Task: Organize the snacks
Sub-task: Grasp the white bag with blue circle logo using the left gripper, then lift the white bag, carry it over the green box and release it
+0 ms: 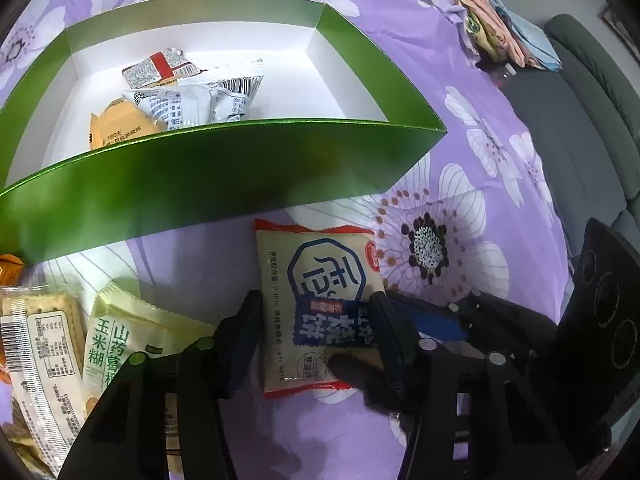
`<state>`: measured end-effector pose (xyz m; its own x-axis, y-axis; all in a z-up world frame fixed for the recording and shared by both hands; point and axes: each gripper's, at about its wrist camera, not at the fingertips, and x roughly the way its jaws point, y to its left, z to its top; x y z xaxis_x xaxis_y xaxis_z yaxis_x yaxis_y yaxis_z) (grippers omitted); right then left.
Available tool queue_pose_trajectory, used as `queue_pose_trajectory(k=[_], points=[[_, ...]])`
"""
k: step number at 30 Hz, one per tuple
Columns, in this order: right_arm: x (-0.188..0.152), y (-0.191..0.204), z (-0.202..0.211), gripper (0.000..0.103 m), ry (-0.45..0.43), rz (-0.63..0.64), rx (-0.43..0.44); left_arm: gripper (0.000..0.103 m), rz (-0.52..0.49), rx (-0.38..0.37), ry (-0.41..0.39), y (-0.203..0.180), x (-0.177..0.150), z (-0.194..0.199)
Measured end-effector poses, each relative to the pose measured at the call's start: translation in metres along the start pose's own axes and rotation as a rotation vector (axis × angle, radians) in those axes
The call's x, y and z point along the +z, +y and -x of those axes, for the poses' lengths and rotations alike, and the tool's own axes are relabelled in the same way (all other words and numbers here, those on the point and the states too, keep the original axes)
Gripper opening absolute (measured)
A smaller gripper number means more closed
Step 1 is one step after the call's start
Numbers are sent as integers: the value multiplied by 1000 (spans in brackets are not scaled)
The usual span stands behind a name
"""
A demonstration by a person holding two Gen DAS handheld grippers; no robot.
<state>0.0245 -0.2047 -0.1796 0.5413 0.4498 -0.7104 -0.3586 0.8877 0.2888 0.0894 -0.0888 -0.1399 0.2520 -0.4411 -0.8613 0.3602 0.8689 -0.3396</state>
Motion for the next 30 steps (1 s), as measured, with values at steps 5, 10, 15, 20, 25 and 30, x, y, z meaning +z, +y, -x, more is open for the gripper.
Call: queue_pose_trajectory(k=[5,10,15,20,25,30], points=[[-2,0,-2,34,7,37,-23,47,-34,10,-22,-1,-3,1],[-3,-1,1,28,-8,41,-15,47,-32,12,-48,-1,-6,4],[-5,1,4,26,-20,41,-3,47,-34,29,-69,-3,-8,10],[-3,7,17,25,-49,49,8,47,-49,37,-107,-9,-11,23],[2,13,34,25,-91,67,11,47,-86,62,-162,-21,-12,43],[12,21,49,25,-134,101,17,47,-136,105,-214,-31,-10,64]])
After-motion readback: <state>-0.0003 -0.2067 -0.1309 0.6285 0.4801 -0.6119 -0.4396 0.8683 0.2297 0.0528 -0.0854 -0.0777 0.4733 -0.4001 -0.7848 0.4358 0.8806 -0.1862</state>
